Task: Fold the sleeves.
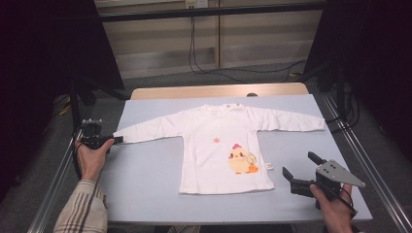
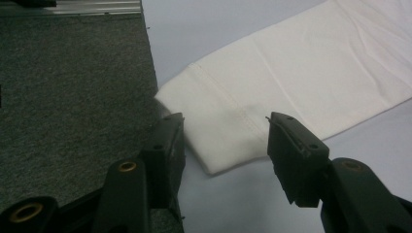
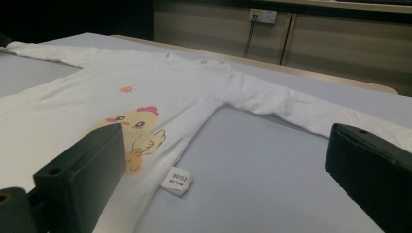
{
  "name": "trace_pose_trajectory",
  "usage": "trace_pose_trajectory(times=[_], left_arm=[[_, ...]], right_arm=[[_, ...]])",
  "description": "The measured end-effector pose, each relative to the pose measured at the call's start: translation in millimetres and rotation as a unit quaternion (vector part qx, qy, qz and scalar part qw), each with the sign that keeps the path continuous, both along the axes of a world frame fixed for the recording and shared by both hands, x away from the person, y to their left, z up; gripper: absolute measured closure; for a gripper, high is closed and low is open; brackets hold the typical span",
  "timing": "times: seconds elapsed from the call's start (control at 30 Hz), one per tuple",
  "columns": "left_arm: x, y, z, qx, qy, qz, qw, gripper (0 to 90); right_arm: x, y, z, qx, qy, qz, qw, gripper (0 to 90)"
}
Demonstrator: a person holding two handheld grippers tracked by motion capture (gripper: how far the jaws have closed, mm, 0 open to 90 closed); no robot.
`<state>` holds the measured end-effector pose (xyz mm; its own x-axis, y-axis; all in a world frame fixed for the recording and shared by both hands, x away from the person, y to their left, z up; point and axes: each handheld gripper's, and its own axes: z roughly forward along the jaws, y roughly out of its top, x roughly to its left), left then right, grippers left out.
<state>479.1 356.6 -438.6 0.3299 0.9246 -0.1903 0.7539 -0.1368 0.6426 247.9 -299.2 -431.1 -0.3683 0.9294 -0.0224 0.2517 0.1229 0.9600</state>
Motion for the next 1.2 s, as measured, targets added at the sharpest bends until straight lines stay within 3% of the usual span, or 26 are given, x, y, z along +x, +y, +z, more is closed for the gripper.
trace_pose_trajectory(times=[0.3,0.4,0.67,0.7,0.73,0.77,0.97,1.1,1.2], left_arm=[[4.4,-0.4,-4.9,0.006,0.010,0.003,0.9999,54.8],[4.7,-1.3,-5.0,0.018,0.004,-0.002,0.9998,55.0],[5.8,-2.4,-6.2,0.009,0.009,0.007,0.9999,58.4],[6.3,-2.0,-6.0,0.006,0.011,-0.002,0.9999,60.1],[6.3,-2.9,-7.4,-0.013,0.009,-0.006,0.9999,66.8],[6.0,-3.4,-7.6,-0.014,0.008,-0.009,0.9998,76.6],[8.0,-2.4,-6.3,-0.018,0.019,-0.017,0.9995,78.4],[8.0,-7.3,-4.9,-0.005,0.013,-0.016,0.9998,82.4],[7.1,-8.3,-5.4,-0.008,0.008,-0.009,0.9999,83.5]], right_arm=[[-0.2,0.3,-0.1,0.001,0.000,0.003,1.0000,1.0],[-0.2,0.6,-0.2,0.003,0.001,0.004,1.0000,1.0],[-0.4,1.0,-0.3,0.001,-0.002,0.010,1.0000,1.1],[-0.6,1.3,-0.2,0.001,-0.002,0.009,1.0000,1.1],[-0.6,1.5,-0.2,0.001,-0.002,0.009,1.0000,1.2],[-0.7,1.6,-0.3,0.001,-0.001,0.010,1.0000,1.2],[-0.3,1.3,-0.4,-0.001,-0.002,0.008,1.0000,1.2],[-0.1,1.2,-0.5,-0.002,-0.002,0.008,1.0000,1.2],[-0.6,1.1,-0.3,-0.002,-0.002,0.007,1.0000,1.2]])
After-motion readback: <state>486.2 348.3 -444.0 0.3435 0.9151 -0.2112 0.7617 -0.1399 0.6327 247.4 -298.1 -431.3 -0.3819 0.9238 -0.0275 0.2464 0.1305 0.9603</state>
